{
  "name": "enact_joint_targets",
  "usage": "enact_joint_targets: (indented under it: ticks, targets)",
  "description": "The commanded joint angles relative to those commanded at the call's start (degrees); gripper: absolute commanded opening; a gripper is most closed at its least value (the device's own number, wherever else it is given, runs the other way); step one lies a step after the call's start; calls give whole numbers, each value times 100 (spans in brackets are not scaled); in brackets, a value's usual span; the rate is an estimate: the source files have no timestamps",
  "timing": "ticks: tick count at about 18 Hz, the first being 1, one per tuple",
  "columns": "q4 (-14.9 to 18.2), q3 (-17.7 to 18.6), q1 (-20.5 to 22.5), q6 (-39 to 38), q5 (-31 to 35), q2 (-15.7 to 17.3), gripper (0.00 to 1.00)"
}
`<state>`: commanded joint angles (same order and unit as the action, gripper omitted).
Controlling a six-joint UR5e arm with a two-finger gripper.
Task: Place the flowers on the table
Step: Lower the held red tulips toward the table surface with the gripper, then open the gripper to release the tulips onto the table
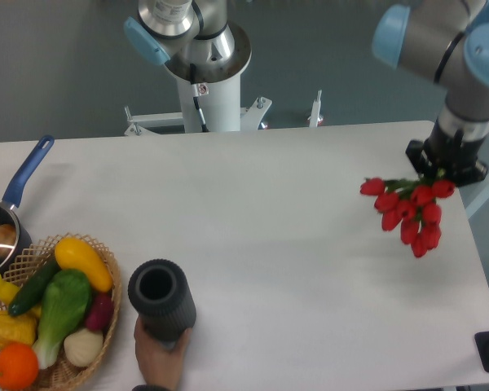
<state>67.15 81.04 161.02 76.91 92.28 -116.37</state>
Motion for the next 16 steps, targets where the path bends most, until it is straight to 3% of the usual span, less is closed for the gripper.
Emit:
enact_joint_targets:
  ticks: [3, 7, 8, 10, 14, 16]
  targets:
    - [-9, 0, -140, -447, -26, -61, 37]
    - [-9, 0, -614, -1326, -35, -88, 44]
    - [-9, 17, -737, -1484, -44, -62, 53]
    - [-113, 79, -940, -1679, -44, -53, 100]
    - [-1053, 421, -757, -1600, -35, 105, 100]
    - [-1081, 439, -529, -1583, -52, 201, 100]
